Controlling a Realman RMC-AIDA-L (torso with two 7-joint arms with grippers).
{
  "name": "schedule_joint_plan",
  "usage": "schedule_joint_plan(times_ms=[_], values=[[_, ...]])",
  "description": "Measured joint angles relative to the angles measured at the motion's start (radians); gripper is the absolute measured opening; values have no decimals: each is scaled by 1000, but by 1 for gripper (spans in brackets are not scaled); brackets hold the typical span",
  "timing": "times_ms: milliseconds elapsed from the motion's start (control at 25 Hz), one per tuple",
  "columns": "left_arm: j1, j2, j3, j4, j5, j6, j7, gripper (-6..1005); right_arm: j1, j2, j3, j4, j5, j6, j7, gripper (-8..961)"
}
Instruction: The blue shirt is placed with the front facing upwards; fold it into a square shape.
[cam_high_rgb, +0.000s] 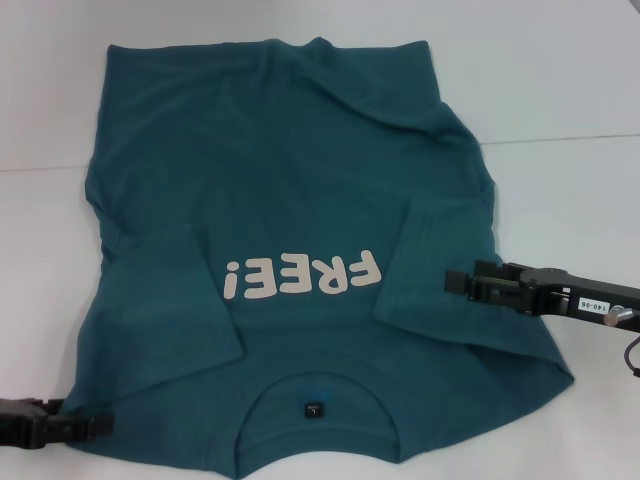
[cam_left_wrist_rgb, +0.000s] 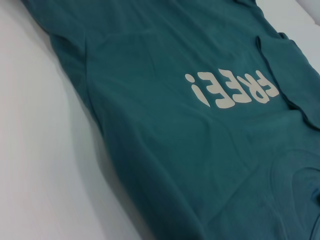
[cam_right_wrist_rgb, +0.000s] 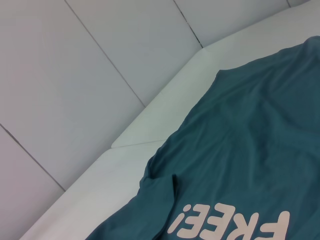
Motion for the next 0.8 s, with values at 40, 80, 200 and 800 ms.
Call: schedule_joint_plan(times_ms=[40,80,200,800], values=[[-1,0,1,0,0,0,0,902,0,0,0,0,0,0,0,925],[-1,0,1,0,0,0,0,902,0,0,0,0,0,0,0,925],[-1,0,2,0,0,-9,-1,869,0,0,0,0,0,0,0,925],[-3,-1,6,1,16,-53,-35,500,2,0,1,-1,0,-3,0,924]])
